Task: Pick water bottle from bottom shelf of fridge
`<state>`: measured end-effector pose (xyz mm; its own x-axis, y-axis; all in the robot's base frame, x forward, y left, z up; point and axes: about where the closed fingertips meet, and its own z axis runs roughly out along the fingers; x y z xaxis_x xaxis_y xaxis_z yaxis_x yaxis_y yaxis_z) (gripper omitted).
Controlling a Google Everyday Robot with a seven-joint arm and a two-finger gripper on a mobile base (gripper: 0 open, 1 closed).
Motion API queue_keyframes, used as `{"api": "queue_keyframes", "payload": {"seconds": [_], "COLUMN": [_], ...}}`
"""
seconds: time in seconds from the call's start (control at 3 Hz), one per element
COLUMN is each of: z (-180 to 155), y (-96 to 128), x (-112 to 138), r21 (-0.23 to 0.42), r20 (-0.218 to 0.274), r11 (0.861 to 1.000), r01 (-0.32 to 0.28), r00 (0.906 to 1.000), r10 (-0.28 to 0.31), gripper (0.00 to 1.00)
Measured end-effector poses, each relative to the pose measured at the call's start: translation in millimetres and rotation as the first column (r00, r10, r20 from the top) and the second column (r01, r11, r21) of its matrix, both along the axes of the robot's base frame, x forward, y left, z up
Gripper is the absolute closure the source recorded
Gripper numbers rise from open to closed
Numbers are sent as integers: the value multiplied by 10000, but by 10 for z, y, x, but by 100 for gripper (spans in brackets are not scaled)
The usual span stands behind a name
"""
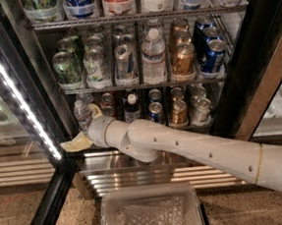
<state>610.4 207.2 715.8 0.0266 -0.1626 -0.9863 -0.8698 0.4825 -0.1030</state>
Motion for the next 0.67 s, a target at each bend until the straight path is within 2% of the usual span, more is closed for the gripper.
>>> {"api": "queue_keyframes", "payload": {"seconds": [0.33, 0.67], "z": [-66, -185], "y": [164, 306], "x": [114, 164], "r21": [-262, -198], "r20": [517, 521], "r11": [9996, 9998], "r01": [-100, -60], "r00": [9986, 9986], "r10": [113, 71], "gripper": [20, 21]}}
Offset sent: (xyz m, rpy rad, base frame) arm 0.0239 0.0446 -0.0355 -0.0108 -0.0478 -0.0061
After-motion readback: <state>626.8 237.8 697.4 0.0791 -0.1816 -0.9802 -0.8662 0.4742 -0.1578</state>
